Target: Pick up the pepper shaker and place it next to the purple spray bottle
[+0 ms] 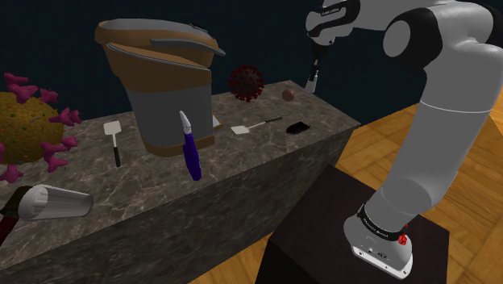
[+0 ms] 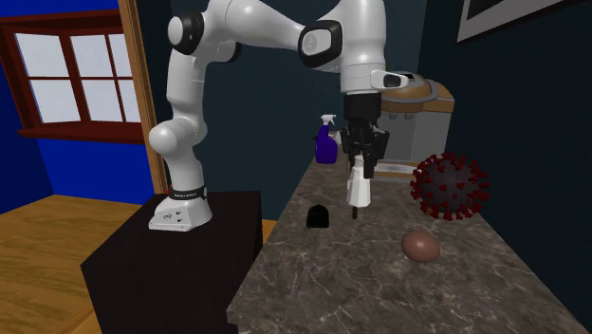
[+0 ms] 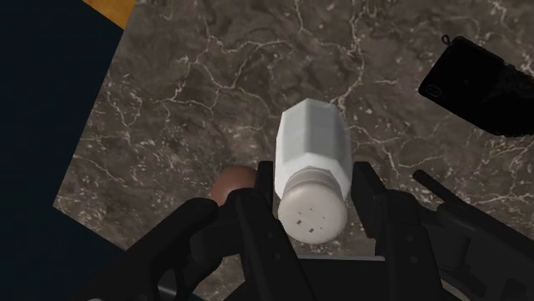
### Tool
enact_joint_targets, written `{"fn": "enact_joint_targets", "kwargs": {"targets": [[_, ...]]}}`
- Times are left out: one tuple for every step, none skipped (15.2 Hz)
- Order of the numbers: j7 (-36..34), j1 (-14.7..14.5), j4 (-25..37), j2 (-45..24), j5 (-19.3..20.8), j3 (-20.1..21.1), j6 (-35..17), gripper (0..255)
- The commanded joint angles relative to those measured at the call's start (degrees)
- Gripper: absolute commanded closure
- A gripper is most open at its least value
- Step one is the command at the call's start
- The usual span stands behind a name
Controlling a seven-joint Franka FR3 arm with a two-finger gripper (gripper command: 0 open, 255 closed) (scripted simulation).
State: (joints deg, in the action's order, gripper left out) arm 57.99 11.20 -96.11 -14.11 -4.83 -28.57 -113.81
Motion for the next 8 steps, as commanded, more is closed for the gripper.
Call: {"fn": "enact_joint_targets", "kwargs": {"targets": [[-0.1, 0.0, 1.4, 0.2, 0.2, 0.0, 1.6, 255], [-0.1, 0.0, 2.1, 0.3, 0.2, -0.1, 2.4, 255], [-0.2, 0.0, 2.8, 0.4, 0.3, -0.1, 3.1, 255], [-0.2, 0.0, 3.5, 0.4, 0.3, -0.1, 3.9, 255], [-0.2, 0.1, 4.2, 0.5, 0.3, -0.2, 4.6, 255], [-0.2, 0.1, 4.9, 0.5, 0.4, -0.2, 5.4, 255], [-0.2, 0.1, 5.7, 0.5, 0.4, -0.2, 6.1, 255], [-0.2, 0.2, 6.4, 0.5, 0.4, -0.2, 6.9, 255]]}}
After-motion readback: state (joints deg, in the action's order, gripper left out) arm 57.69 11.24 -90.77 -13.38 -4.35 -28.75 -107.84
